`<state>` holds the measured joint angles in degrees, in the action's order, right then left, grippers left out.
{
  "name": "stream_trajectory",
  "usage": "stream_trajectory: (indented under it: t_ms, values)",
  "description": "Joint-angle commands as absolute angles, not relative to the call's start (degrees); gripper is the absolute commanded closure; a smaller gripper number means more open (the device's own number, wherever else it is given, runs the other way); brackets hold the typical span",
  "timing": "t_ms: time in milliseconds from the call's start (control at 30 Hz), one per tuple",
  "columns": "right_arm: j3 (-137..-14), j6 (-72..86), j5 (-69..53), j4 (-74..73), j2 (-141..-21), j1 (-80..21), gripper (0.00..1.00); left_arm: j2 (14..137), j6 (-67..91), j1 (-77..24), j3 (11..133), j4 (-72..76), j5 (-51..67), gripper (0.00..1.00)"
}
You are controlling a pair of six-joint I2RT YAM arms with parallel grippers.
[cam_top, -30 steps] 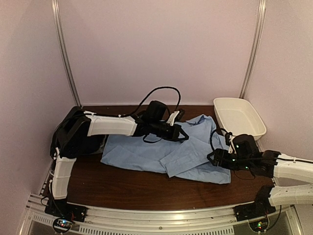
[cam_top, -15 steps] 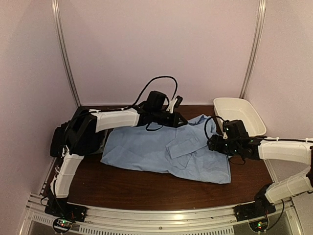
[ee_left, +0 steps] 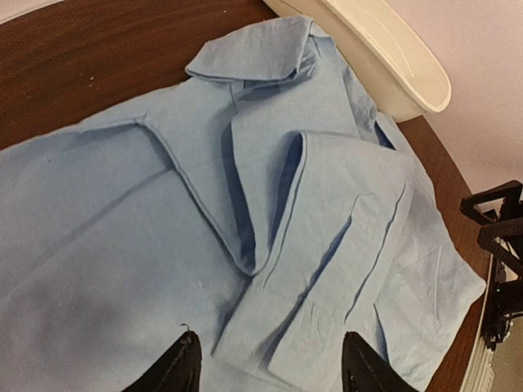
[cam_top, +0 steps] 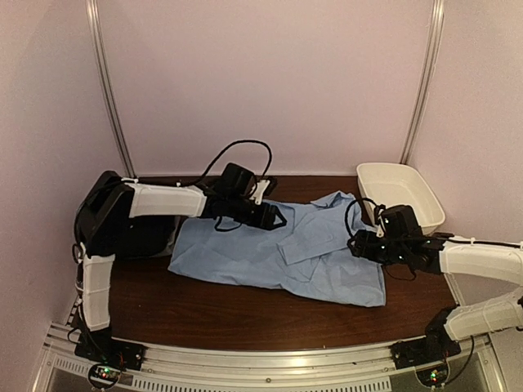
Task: Fold and stack the long sleeve shirts
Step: Place the sleeve at the corner of the board, then rotate the 1/3-folded shirt at the center of the board.
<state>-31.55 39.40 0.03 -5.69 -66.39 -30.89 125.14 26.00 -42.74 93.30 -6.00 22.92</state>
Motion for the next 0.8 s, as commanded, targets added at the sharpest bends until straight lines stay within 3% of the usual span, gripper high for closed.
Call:
stream_trajectory:
  t_ms: [0,267,567,767]
  values:
    - [-28.38,42.62,-2.89,-10.84,-61.52,-35.53,0.28,109.69,23.54,-42.80,76.98,-2.74,15.24,0.39]
    - [-25.08,48.71,-1.64,-13.43,-60.74,-45.65,0.29,96.87,27.63,-42.72,51.53,-2.64,7.44,0.39]
    - [-22.58,51.55,1.99,-16.46,-64.81,-45.38,0.28,94.39,29.39,-42.71,42.45,-5.98,-2.95,0.42]
    - [-23.19,52.95,5.29,-22.14,-63.86,-44.62,0.28,91.20,31.76,-42.71,36.36,-6.42,-2.57,0.45]
